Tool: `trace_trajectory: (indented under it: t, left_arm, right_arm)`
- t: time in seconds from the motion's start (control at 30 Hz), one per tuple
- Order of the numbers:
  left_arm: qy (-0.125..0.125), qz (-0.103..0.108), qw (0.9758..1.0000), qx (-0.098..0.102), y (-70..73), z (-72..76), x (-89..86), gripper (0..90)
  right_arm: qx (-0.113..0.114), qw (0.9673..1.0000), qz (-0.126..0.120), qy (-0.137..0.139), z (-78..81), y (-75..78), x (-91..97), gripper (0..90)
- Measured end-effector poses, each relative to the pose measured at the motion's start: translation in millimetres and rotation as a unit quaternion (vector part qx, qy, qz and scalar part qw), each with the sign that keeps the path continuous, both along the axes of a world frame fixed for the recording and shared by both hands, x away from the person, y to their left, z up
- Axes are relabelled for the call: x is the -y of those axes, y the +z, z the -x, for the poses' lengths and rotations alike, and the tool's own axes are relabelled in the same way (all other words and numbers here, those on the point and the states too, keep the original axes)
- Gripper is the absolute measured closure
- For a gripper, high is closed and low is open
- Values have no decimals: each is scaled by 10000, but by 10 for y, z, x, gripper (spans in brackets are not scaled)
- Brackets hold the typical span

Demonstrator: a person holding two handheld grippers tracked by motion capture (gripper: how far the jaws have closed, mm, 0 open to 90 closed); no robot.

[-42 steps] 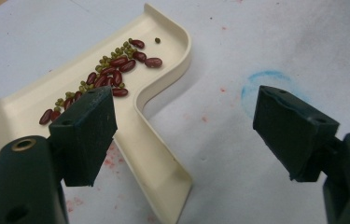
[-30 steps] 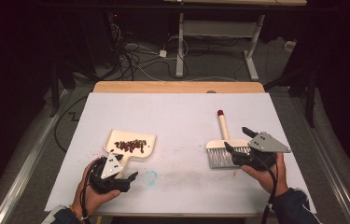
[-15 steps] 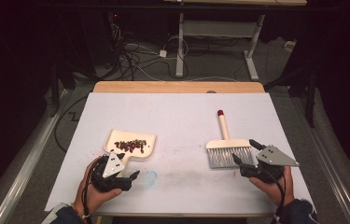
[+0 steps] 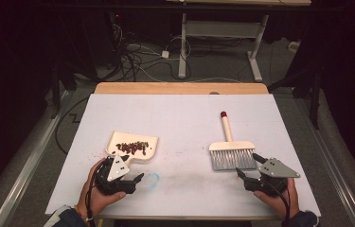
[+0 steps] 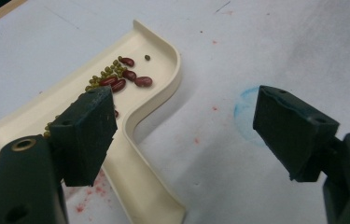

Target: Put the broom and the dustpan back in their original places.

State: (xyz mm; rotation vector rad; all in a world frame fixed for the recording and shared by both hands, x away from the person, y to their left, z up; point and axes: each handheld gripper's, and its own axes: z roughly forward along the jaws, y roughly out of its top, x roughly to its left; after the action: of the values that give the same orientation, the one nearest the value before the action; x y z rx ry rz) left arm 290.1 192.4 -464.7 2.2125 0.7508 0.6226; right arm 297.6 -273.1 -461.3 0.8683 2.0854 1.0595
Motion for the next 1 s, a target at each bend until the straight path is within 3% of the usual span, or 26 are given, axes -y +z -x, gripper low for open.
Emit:
trace_trajectory:
  t: [0.13,0.57,1.0]
  left_arm:
    - [45,93,9999,-57,3,8,-17,208]
    - [-25,-61,10000,-40,-13,-16,19,208]
    - [-21,-53,10000,-47,-19,-17,24,208]
  right_arm:
    - [27,10000,-52,-53,3,17,10,244]
    - [40,9999,-5,-93,-24,18,30,244]
    - [93,9999,76,-55,-1,42,-4,244]
